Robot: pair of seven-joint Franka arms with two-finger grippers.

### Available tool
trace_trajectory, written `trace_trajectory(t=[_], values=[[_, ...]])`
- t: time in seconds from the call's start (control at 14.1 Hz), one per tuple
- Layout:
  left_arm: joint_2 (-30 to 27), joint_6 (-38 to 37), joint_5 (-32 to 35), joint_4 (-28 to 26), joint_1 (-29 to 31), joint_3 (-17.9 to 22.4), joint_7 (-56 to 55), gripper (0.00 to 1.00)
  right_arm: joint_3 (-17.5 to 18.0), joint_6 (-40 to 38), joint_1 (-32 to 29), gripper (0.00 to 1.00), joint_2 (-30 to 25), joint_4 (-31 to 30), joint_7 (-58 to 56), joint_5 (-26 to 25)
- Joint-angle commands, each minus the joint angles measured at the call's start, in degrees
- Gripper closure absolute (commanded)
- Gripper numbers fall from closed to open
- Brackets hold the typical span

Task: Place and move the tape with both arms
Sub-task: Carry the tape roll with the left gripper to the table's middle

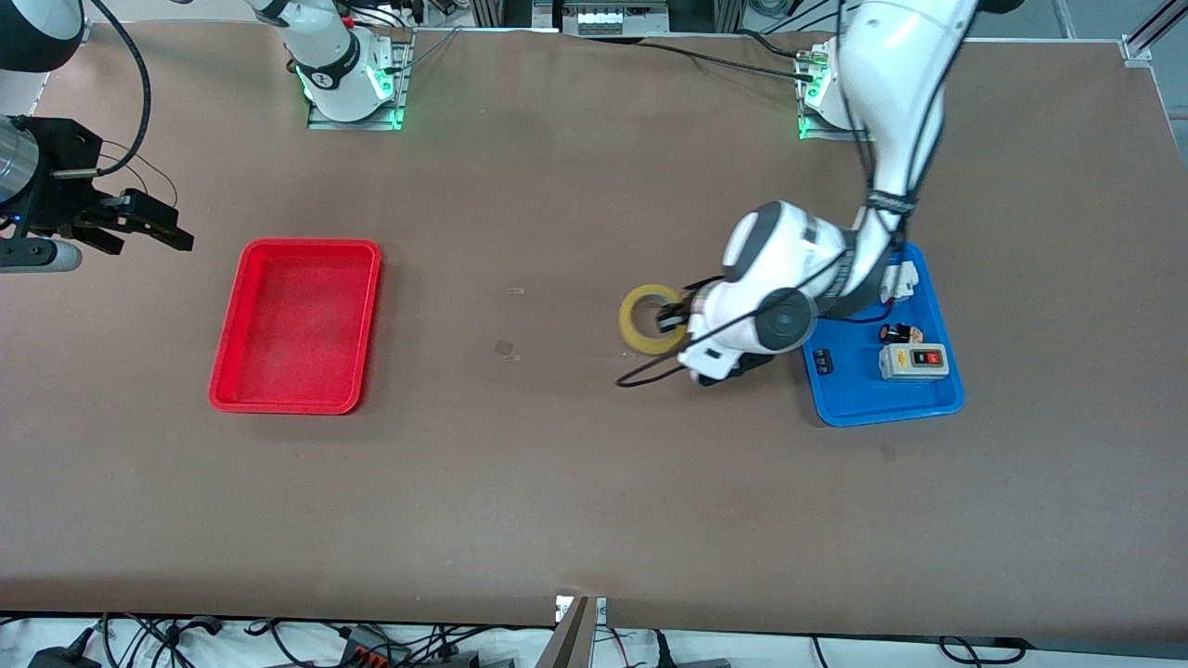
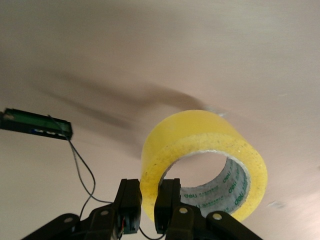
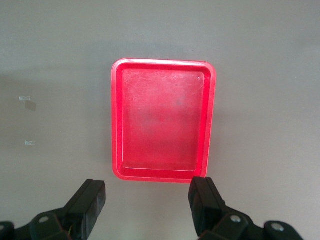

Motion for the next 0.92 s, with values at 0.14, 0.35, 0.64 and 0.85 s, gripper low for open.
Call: trace_trajectory(t=[0.14, 0.35, 0.64, 0.85], values=[[7.10, 13.24, -1.02, 4.64, -7.96, 0.72, -11.37, 0.99, 0.13, -0.29, -0.79, 0.00, -0.06, 0.97, -0.48, -0.10], [7.82, 14.40, -1.02, 4.64, -8.59, 0.72, -11.73, 0.39, 0.13, -0.64, -0.79, 0.00, 0.73, 2.02, -0.84, -0.19], [2.92, 13.26, -0.32, 4.73, -6.75, 2.82, -11.56, 0.00, -0.05, -0.82, -0.88, 0.00, 2.13, 2.11, -0.84, -0.54], [-4.90, 2.56, 0.03, 4.55, -0.36, 3.71, -11.04, 0.00, -0.14, -0.73, -0.88, 0.00, 5.73, 2.11, -0.14, -0.10]])
